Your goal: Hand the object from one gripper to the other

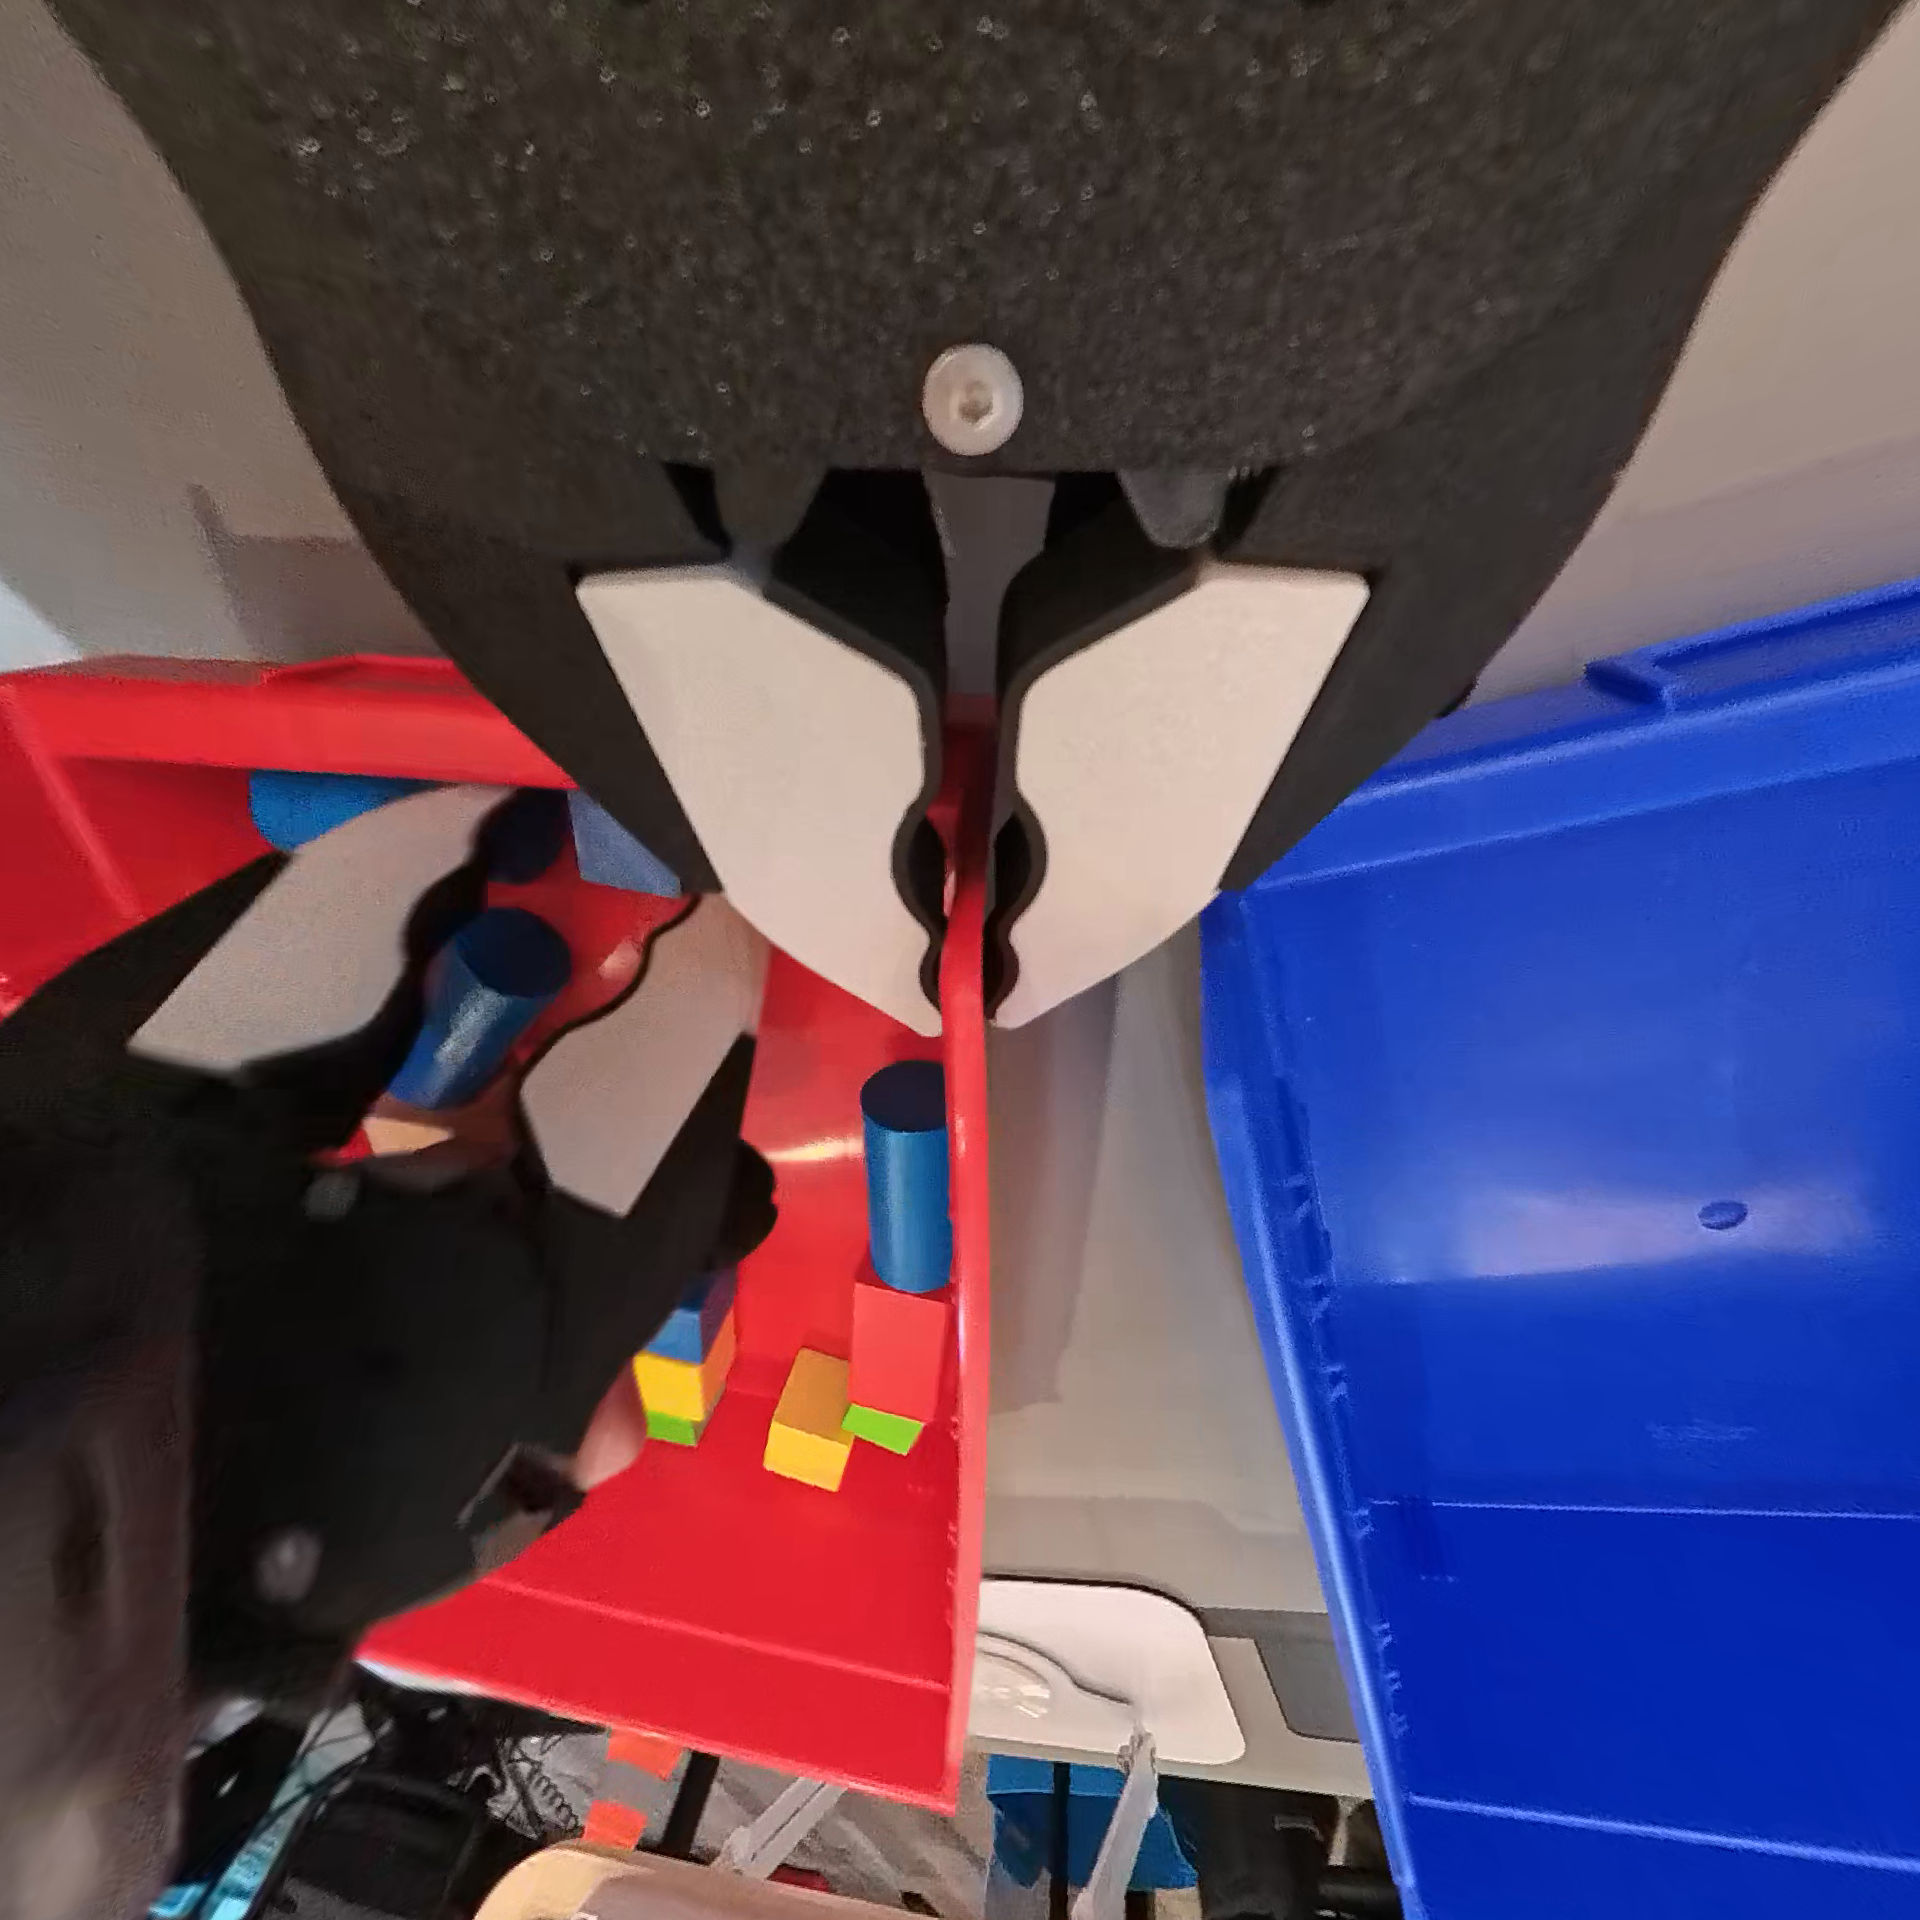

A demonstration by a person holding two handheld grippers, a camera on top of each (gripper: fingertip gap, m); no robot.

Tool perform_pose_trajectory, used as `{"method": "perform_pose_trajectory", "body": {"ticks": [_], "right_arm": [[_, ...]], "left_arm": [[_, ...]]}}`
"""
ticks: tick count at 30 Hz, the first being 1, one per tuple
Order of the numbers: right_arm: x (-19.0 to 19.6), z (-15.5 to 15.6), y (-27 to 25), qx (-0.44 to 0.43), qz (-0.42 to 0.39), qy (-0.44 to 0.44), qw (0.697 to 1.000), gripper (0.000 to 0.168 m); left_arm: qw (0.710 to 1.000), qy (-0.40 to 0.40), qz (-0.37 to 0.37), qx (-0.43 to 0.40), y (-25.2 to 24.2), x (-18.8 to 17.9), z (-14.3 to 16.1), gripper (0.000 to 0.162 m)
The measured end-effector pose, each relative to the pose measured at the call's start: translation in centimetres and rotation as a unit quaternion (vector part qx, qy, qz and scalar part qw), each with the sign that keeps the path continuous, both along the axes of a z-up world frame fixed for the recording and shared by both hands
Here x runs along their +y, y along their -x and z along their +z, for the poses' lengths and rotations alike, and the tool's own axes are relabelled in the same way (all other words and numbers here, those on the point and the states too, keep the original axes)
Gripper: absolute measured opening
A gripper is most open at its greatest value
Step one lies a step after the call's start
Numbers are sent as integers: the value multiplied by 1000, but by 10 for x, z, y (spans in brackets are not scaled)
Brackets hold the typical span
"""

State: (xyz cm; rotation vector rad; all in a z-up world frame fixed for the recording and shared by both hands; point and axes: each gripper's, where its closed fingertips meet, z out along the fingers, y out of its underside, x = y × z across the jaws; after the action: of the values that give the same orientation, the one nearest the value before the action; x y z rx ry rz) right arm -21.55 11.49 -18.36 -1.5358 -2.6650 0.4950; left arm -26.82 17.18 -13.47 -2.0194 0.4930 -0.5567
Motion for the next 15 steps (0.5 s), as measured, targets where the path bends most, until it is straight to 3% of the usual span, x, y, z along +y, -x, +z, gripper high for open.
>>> {"method": "perform_pose_trajectory", "body": {"ticks": [2, 4, 7, 11, 15], "right_arm": [[25, -10, 0, 4, 18, -98, 995, 45], [74, 7, -7, 23, -28, -183, 983, 23], [110, 45, -39, 25, -121, -160, 979, 26], [19, 43, -40, 6, -45, 10, 999, 40], [-30, 13, -42, -61, 37, 54, 996, 47]], "left_arm": [[1000, -3, 0, 8, 0, 0, 0, 4], [1000, -5, 2, 12, 0, -1, 0, 3], [1000, -3, 1, 6, 0, -1, 0, 3], [1000, -3, 1, 7, 0, -1, 0, 3], [1000, -2, 2, 7, 0, -1, 0, 4]]}}
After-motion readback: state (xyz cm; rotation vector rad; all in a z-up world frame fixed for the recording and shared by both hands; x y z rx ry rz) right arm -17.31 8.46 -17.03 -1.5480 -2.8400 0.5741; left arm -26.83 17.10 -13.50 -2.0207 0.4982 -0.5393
